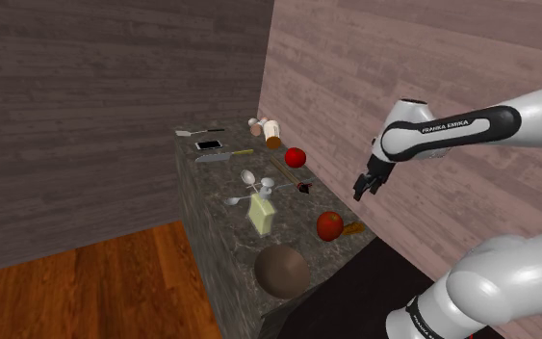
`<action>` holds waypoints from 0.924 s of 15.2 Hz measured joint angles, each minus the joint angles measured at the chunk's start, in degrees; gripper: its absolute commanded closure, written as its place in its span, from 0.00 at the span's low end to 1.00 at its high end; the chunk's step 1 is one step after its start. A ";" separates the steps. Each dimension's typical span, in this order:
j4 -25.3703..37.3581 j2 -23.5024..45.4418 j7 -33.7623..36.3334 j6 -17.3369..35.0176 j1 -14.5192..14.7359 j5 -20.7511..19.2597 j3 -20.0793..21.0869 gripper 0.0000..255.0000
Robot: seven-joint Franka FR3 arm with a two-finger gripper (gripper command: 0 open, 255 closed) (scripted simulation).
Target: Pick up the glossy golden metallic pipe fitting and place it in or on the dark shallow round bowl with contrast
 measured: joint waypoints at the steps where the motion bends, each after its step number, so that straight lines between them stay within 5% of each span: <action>1: -0.02 1.94 -0.63 1.58 -0.32 -0.01 -0.82 0.00; 7: -0.75 14.30 -4.91 12.21 -1.50 1.96 -5.19 0.00; 14: 3.19 32.17 -14.37 22.29 -3.25 12.36 -6.72 0.00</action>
